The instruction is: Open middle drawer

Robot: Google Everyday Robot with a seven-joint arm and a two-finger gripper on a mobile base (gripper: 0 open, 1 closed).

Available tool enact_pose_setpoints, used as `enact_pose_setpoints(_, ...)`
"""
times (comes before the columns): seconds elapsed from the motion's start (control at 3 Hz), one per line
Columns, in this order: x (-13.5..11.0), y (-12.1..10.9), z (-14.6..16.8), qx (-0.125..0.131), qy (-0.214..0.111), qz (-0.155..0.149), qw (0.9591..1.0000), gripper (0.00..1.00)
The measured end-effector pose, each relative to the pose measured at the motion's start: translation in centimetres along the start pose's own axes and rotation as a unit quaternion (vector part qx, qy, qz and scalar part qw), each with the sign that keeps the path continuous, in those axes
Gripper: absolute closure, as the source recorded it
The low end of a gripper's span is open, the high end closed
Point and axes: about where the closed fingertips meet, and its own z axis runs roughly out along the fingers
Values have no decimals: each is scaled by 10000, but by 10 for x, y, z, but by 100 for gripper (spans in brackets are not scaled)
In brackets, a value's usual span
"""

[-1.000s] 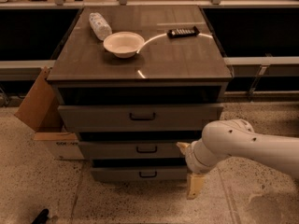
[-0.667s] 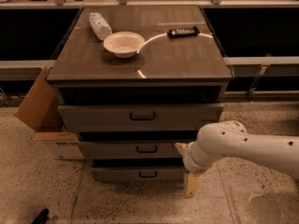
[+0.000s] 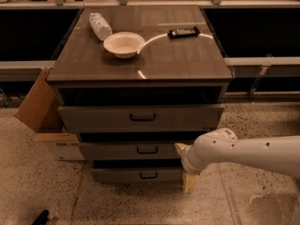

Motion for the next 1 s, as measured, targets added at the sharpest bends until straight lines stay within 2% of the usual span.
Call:
enact_pose_setpoints(0.67, 15, -30, 33, 474, -187, -111, 9986, 0)
enact_pose_setpoints(1.0, 21, -48, 49, 559, -244, -194, 9979, 0)
